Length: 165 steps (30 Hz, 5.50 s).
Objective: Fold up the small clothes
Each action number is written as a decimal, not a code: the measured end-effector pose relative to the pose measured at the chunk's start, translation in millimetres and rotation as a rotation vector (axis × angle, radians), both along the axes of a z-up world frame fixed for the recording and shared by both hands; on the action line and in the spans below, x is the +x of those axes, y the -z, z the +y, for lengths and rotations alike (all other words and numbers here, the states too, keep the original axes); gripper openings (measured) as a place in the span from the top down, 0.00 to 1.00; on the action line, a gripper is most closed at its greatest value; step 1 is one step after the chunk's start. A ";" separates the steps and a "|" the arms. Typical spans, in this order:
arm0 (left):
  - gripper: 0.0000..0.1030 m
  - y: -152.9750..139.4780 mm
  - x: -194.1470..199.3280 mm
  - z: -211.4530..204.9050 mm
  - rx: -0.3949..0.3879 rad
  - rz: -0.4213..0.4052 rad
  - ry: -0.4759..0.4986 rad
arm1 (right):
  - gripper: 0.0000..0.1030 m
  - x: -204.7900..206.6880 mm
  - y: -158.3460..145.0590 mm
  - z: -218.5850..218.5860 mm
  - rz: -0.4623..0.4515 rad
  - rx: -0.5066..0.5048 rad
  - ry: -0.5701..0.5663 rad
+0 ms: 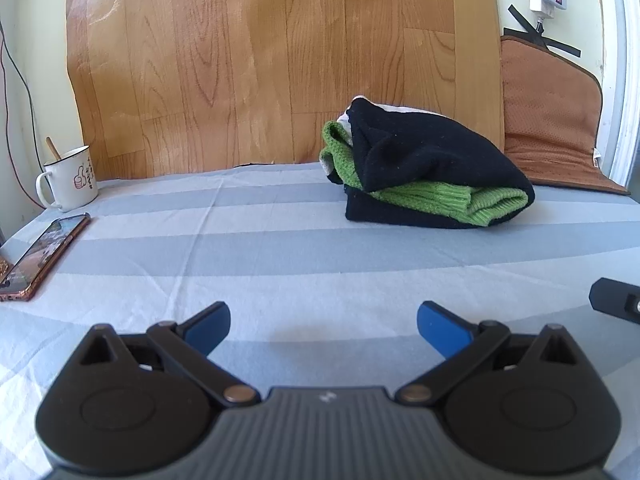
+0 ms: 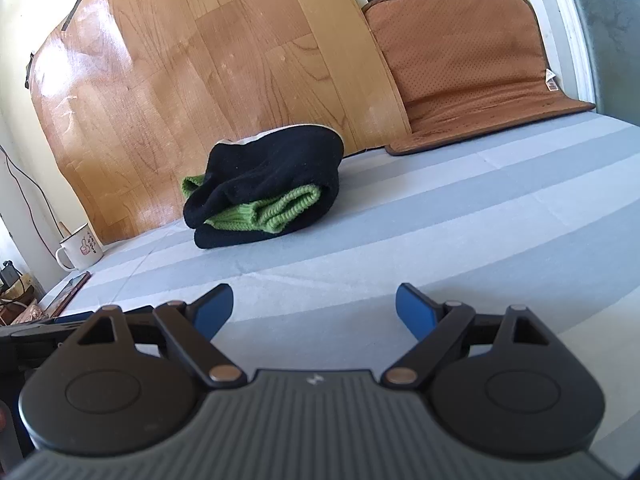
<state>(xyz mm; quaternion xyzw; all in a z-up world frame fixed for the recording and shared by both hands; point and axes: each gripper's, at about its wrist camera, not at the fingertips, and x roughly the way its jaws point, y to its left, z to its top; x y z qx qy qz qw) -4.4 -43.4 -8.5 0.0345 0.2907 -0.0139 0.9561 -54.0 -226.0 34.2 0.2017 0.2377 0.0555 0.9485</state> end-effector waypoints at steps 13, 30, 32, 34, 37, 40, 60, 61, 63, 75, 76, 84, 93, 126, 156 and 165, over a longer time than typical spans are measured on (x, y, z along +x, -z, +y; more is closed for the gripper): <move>0.00 0.2 0.7 0.5 -0.009 0.003 0.005 | 0.12 -0.4 0.7 0.0 0.000 0.006 0.003; 0.00 1.1 3.5 2.3 -0.028 0.021 -0.005 | 0.12 0.0 1.2 -0.9 0.000 0.007 0.000; 0.00 1.7 4.5 2.9 -0.028 0.026 -0.010 | 0.12 0.0 1.2 -0.9 0.000 0.007 0.000; 0.00 2.3 5.3 3.2 -0.028 0.031 -0.016 | 0.12 0.2 1.1 -0.8 0.001 0.007 -0.001; 0.00 2.9 6.2 3.8 -0.031 0.042 -0.025 | 0.12 0.0 1.3 -0.7 0.001 0.008 0.000; 0.00 3.4 7.7 5.2 -0.034 0.052 -0.033 | 0.12 -0.2 1.6 -0.8 0.002 0.010 0.001; 0.00 7.7 15.4 4.0 -0.014 0.113 -0.065 | 0.11 -0.5 3.0 1.3 0.014 0.020 0.001; 0.00 7.8 15.3 4.2 -0.015 0.113 -0.064 | 0.11 -0.4 2.8 1.1 0.014 0.021 0.001; 0.00 7.9 15.4 4.2 -0.014 0.112 -0.064 | 0.11 -0.1 2.8 1.0 0.014 0.020 0.001; 0.00 7.9 15.2 3.7 -0.015 0.114 -0.064 | 0.11 -0.2 2.6 0.8 0.014 0.022 0.001; 0.00 7.9 15.3 3.8 -0.015 0.114 -0.063 | 0.11 0.1 2.6 0.4 0.014 0.021 0.001; 0.00 8.0 15.0 3.4 -0.014 0.116 -0.059 | 0.11 0.4 2.4 -0.4 0.014 0.022 -0.001; 0.00 7.8 15.7 3.7 -0.012 0.119 -0.056 | 0.11 0.0 2.2 -0.5 0.014 0.022 -0.002; 0.00 6.9 11.7 1.4 0.008 0.119 -0.050 | 0.11 -1.2 1.1 -1.5 0.006 0.040 0.007; 0.00 6.6 2.0 -15.4 0.151 0.056 -0.039 | 0.11 -0.9 1.5 -2.0 0.008 0.040 0.006; 0.00 7.0 1.1 -16.1 0.163 0.051 -0.038 | 0.11 -0.9 1.2 -1.4 0.009 0.040 0.008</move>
